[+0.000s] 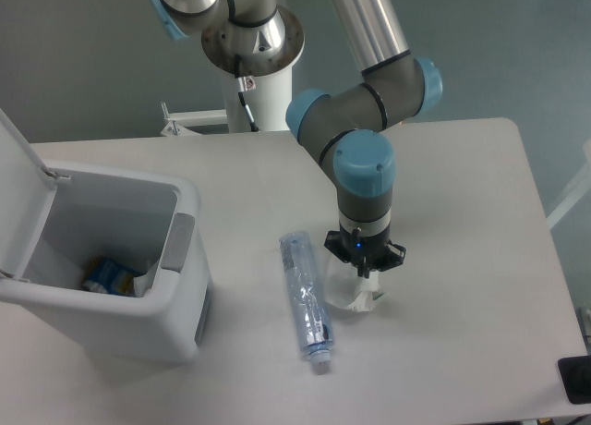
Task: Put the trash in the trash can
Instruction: 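Close the gripper on the paper cup and lift it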
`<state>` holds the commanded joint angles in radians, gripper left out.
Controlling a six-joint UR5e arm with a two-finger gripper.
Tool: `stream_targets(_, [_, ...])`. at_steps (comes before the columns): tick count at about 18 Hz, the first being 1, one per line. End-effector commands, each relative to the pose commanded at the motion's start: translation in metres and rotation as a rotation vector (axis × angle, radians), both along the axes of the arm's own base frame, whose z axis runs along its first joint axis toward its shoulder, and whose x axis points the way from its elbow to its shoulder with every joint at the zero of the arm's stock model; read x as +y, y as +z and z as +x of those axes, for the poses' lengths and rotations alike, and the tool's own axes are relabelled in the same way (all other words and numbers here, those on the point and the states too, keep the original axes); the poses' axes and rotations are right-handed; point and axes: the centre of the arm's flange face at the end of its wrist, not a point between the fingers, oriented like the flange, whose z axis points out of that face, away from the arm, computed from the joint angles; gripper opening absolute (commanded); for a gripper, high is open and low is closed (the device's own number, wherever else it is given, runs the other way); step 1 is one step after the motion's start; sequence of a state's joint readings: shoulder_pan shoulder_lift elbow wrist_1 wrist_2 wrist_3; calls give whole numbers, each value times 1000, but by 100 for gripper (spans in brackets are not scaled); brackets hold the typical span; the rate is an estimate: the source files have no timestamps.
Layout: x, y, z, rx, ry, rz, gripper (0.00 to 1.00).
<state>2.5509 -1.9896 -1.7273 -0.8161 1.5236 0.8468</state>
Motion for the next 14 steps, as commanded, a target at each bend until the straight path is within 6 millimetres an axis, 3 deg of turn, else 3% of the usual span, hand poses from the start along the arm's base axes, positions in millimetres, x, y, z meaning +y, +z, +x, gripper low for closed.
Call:
stream_targets(10, [5, 82, -46, -147, 199, 421, 0])
stream_targets(14, [2, 140, -37, -170, 235, 558, 0])
